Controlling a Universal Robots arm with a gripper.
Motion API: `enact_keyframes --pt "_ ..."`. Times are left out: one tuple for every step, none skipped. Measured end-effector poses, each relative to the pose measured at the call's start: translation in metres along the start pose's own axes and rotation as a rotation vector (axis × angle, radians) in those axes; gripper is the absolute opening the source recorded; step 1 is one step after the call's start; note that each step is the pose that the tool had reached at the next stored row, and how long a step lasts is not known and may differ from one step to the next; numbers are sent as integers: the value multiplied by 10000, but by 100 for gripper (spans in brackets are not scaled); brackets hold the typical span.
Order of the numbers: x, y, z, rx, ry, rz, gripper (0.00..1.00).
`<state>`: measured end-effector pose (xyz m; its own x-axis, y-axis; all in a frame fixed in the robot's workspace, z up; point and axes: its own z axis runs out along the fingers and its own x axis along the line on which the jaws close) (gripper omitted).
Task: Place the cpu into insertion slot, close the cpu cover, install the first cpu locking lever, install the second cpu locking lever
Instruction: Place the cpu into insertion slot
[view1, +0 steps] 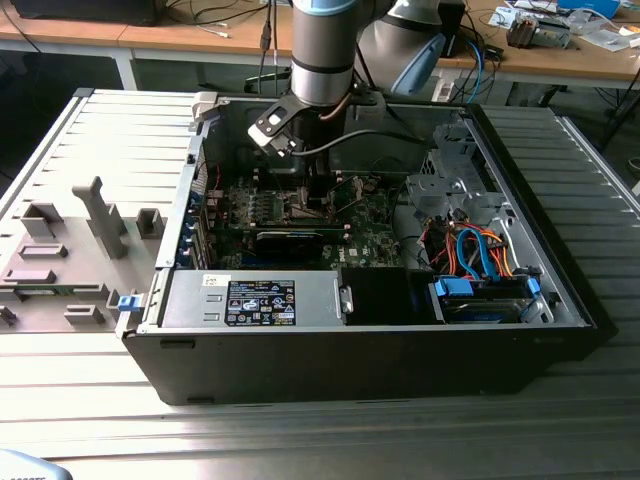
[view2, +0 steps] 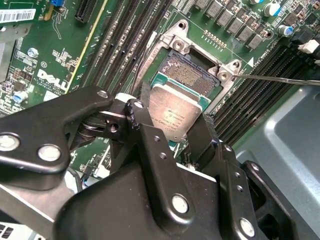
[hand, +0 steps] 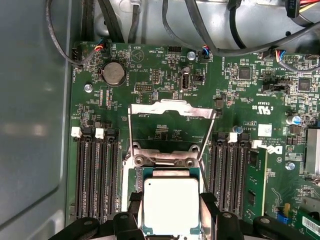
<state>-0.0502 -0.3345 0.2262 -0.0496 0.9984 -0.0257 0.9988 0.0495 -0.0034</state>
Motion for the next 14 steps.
enact_keyframes --pt "0 0 2 0 0 0 54" --pt "1 0 4 0 -1 -1 54" --pt "1 0 6 0 0 0 54" --pt "2 -1 10 0 0 0 54" --pt "2 -1 14 0 0 0 54" --pt "3 -2 17 0 0 1 54" --pt "4 -2 20 0 0 0 54" --pt "4 -2 23 1 0 0 54" --pt "4 -3 27 1 0 1 54" --pt "4 -3 28 1 -1 0 54" --pt "4 -3 30 1 0 1 54" --pt "4 -4 33 0 -1 1 54" --pt "4 -4 35 0 0 0 54" --pt "4 -4 38 0 0 0 54"
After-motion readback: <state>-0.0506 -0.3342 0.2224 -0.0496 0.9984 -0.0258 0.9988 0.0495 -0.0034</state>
